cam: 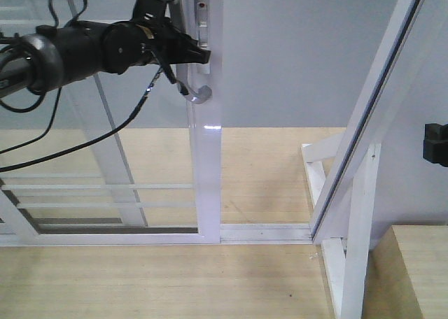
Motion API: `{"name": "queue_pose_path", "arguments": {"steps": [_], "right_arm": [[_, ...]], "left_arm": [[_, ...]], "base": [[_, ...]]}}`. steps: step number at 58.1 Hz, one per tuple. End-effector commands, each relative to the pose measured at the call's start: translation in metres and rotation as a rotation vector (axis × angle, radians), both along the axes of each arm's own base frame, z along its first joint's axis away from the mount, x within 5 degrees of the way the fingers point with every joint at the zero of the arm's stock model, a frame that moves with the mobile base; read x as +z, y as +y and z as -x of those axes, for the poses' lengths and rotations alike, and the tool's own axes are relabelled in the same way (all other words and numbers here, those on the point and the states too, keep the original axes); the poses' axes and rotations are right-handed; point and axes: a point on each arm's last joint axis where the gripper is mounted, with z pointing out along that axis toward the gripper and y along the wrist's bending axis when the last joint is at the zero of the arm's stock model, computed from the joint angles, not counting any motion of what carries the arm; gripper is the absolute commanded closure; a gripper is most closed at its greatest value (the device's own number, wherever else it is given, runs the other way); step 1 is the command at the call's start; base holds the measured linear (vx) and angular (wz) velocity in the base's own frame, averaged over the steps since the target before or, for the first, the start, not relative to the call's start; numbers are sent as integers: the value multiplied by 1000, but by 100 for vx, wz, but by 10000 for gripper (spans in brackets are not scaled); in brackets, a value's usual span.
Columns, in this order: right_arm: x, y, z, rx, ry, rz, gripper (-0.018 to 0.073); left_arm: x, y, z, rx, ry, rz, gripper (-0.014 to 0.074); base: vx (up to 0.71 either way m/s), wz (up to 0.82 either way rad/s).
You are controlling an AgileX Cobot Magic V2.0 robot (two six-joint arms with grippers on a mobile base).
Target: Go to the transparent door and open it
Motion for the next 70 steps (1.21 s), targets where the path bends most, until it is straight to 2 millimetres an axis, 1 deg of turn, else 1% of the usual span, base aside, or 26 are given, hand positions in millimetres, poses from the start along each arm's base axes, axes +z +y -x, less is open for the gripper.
{"name": "queue_pose_path", "arguments": {"steps": [1, 6, 22, 26, 33, 41, 49, 53, 59, 64, 70], "right_arm": [[17, 0, -3, 18, -109, 8, 6], [17, 0, -3, 18, -109, 8, 6], [17, 0, -3, 18, -109, 10, 6], [17, 0, -3, 18, -109, 10, 6], [17, 0, -3, 18, -108, 10, 6], [17, 0, -3, 18, -109, 9, 6], [17, 0, -3, 20, -113, 9, 6], [17, 1, -3, 21, -116, 9, 6], [17, 1, -3, 21, -118, 8, 6], [17, 0, -3, 18, -108, 9, 6], [16, 0, -2, 15, -99, 11, 6]], "left_arm": [[83, 27, 21, 48, -277, 97, 603], [81, 44, 28, 81, -263, 86, 603], [83, 101, 47, 204, -271, 65, 601], [83, 116, 51, 237, -242, 53, 591], [84, 134, 56, 276, -177, 34, 552], [88, 147, 61, 305, -151, 23, 459], [97, 149, 72, 293, -181, -12, 357], [98, 150, 81, 296, -206, -6, 342], [90, 152, 100, 302, -219, -1, 342], [83, 154, 119, 306, -232, 1, 342], [79, 155, 142, 307, -245, 4, 342]], "base": [[0, 0], [0, 0], [0, 0], [0, 0], [0, 0], [0, 0], [0, 0], [0, 0], [0, 0], [0, 0], [0, 0]]}}
